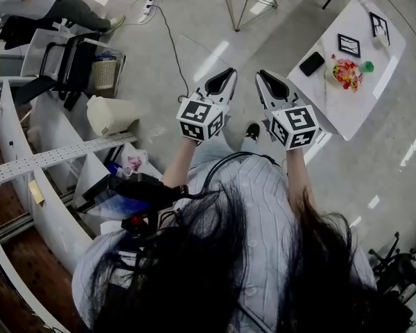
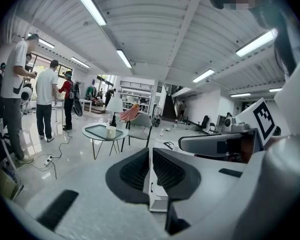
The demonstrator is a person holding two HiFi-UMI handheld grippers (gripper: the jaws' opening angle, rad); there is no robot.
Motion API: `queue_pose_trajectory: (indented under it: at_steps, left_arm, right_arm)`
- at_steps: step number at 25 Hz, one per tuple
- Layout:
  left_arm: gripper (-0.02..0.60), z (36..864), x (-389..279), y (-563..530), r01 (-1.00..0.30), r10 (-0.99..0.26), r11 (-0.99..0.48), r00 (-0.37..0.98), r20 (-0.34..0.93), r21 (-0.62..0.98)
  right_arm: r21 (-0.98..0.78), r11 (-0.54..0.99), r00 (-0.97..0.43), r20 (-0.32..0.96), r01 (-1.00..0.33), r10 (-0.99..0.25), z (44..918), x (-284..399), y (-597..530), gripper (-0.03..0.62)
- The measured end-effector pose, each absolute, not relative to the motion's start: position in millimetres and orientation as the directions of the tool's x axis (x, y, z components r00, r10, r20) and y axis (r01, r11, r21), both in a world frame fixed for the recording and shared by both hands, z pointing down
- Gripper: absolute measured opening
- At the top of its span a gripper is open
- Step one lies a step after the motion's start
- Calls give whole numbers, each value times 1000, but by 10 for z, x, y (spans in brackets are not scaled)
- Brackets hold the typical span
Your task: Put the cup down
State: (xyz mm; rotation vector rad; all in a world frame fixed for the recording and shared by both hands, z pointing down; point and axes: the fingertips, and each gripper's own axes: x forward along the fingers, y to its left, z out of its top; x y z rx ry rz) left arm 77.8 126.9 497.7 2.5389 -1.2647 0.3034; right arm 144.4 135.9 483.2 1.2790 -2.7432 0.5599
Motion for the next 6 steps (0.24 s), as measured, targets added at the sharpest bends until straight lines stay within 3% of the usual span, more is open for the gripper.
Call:
queue_pose_trajectory:
  at_steps: [6]
  left_arm:
    - [34, 4922, 637, 1273, -803, -745, -576, 593, 305, 155]
  right_arm:
    - [-290, 581, -643, 212, -760, -736, 4794, 1361, 1334, 57]
